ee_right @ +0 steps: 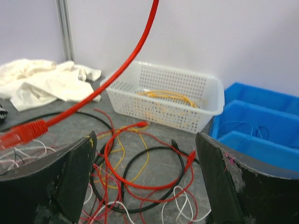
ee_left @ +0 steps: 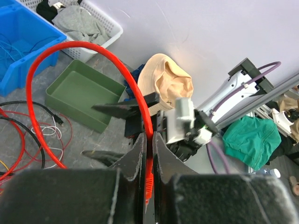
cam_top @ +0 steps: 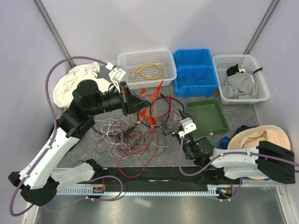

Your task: Untangle the cables

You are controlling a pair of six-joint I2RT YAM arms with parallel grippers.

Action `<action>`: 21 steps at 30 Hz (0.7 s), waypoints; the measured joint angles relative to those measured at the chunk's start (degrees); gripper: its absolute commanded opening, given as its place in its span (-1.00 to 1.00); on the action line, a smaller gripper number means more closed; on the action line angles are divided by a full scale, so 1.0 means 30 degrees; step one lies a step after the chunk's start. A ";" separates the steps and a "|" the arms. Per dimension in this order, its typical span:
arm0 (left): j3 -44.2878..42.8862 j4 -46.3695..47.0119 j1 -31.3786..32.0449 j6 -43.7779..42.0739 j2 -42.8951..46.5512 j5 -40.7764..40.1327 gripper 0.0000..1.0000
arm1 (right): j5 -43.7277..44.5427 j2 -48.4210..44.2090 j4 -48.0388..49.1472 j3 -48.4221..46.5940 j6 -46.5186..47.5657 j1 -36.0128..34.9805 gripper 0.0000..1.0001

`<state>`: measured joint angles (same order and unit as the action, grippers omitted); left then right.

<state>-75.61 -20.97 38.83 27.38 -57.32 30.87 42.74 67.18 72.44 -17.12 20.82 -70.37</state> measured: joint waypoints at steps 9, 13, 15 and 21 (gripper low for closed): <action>0.1399 0.0146 -0.0168 0.0605 -0.0007 0.1246 -0.96 | -0.1260 -0.2288 0.0947 0.0036 0.0240 0.0000 0.90; 0.2076 0.0597 -0.0168 0.1180 -0.0007 0.1945 -0.96 | -0.1632 -0.1661 0.0991 -0.0787 0.0444 0.0000 0.91; 0.2448 0.0918 -0.0168 0.1501 0.0000 0.2324 -0.97 | -0.1836 -0.1122 0.0991 -0.1508 0.0568 0.0036 0.91; 0.3235 0.1647 -0.0168 0.2040 0.0117 0.3155 -0.96 | -0.1741 0.0954 0.1013 -0.3985 0.1005 0.0816 0.66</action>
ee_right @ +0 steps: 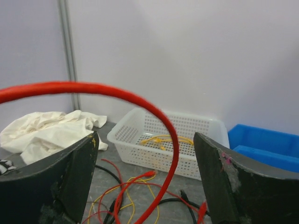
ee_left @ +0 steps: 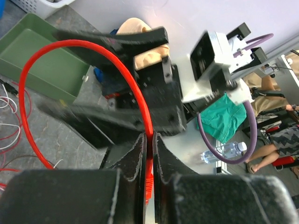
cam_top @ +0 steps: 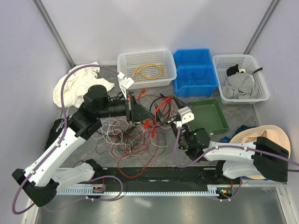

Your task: Untangle the cables

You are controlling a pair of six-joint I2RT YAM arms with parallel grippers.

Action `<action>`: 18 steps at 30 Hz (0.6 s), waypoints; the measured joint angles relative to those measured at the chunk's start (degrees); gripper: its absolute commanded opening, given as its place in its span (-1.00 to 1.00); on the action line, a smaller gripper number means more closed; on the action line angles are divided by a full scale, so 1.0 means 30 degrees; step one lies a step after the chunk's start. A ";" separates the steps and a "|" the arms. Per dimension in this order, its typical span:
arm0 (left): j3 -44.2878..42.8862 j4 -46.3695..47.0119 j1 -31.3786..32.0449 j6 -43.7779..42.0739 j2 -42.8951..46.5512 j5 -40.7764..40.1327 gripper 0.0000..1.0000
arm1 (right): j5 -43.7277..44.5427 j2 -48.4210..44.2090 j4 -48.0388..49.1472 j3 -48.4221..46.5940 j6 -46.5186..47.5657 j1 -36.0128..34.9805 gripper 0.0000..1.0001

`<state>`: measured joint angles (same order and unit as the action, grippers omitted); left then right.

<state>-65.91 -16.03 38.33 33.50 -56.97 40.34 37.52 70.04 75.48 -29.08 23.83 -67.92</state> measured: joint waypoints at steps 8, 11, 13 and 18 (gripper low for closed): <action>0.0444 0.0007 0.0000 0.0044 0.0758 0.0095 -0.95 | 0.0678 0.0430 -0.0058 -0.0933 0.0168 0.0969 -0.58; 0.0510 -0.0015 0.0000 0.0036 0.0962 -0.0168 -0.46 | 0.0758 -0.0678 -0.0612 -0.0940 -0.0364 0.0940 -1.00; 0.0510 -0.0022 0.0000 0.0015 0.0954 -0.0619 -0.43 | 0.0867 -0.2193 -0.2492 -0.1107 -0.1290 0.0889 -1.00; 0.0670 -0.0335 0.0000 0.0000 0.0962 -0.2091 0.38 | 0.1756 -0.5413 -0.9326 -0.3752 -0.4073 0.0954 -1.00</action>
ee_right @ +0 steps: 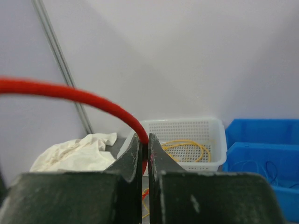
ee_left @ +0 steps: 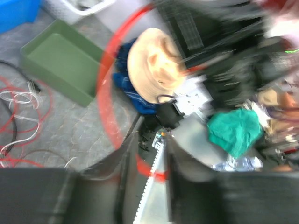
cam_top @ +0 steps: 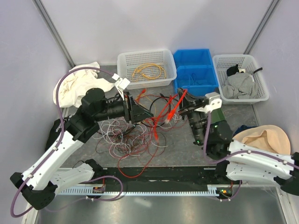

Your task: Untangle the cables

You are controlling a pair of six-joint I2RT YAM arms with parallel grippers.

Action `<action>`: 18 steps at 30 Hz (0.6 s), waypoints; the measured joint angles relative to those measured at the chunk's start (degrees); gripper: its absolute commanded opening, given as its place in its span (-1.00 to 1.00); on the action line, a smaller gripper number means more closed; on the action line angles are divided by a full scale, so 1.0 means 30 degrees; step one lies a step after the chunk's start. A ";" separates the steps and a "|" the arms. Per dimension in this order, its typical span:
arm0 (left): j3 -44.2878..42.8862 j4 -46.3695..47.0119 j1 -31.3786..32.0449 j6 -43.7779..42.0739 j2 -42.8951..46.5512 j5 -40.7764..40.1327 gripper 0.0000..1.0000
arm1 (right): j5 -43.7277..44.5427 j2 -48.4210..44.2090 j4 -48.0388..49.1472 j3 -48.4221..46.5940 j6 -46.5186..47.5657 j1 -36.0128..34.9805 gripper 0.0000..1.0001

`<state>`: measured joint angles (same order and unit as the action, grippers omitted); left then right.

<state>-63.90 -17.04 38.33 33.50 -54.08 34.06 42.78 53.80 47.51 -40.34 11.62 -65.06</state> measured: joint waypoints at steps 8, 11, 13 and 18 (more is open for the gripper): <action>0.0678 -0.1384 -0.0007 0.0255 0.0095 -0.5931 0.99 | 0.2688 0.0386 -1.2473 -0.6776 -0.4175 0.0393 -1.00; 0.1989 -0.1654 -0.0022 0.0925 0.0947 -0.8648 0.99 | 0.2994 0.0503 -1.6087 -0.6841 -0.5952 0.1581 -1.00; 0.2834 -0.1778 -0.0029 0.1392 0.1647 -0.9843 0.98 | 0.2579 0.0444 -1.7828 -0.6419 -0.7293 0.3402 -1.00; 0.4641 -0.1902 -0.0036 0.2492 0.3424 -1.1679 0.97 | -0.0437 0.0845 -2.0699 -0.4845 -1.1009 0.9559 -1.00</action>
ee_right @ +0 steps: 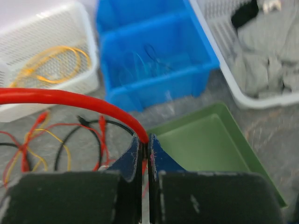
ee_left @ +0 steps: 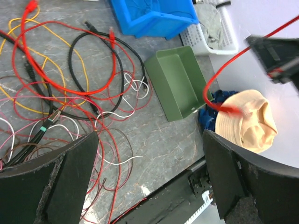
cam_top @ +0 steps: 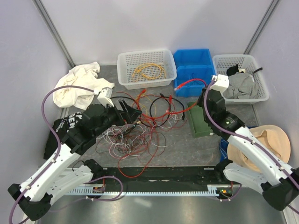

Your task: Untangle the cables

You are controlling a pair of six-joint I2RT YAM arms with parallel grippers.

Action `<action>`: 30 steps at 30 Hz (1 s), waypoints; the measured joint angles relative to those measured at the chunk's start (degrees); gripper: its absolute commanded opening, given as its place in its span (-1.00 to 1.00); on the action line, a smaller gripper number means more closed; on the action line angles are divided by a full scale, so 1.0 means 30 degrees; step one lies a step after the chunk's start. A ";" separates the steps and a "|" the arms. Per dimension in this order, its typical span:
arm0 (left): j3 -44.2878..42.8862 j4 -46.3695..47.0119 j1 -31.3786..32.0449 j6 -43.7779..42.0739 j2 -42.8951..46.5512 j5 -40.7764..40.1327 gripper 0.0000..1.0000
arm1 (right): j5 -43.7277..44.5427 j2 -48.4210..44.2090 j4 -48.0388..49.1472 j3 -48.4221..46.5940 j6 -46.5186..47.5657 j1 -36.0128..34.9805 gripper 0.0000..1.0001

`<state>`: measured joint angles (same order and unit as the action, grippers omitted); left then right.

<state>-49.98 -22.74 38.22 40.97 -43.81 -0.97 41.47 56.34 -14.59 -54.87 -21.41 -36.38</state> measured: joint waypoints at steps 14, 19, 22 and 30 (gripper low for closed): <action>0.3016 0.0015 0.0000 0.1887 0.1588 -0.1530 0.98 | -0.5428 0.2601 -0.0568 0.4291 -0.4546 0.6900 -1.00; 0.3468 0.0036 0.0000 0.2375 0.1515 -0.1654 0.98 | -0.5297 0.2025 -0.0124 0.5413 -0.5115 0.8473 -1.00; 0.3657 0.0051 0.0000 0.2616 0.1370 -0.1661 0.98 | -0.4867 0.1035 -0.0073 0.6040 -0.5304 0.9100 -1.00; 0.3840 0.0058 0.0000 0.3235 0.0852 -0.1661 0.99 | -0.4422 0.0699 0.0029 0.6207 -0.5428 0.9085 0.48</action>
<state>-38.46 -22.57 38.22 50.68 -41.25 -5.96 28.21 58.43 -14.50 -36.25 -37.69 -9.13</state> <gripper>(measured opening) 0.991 0.410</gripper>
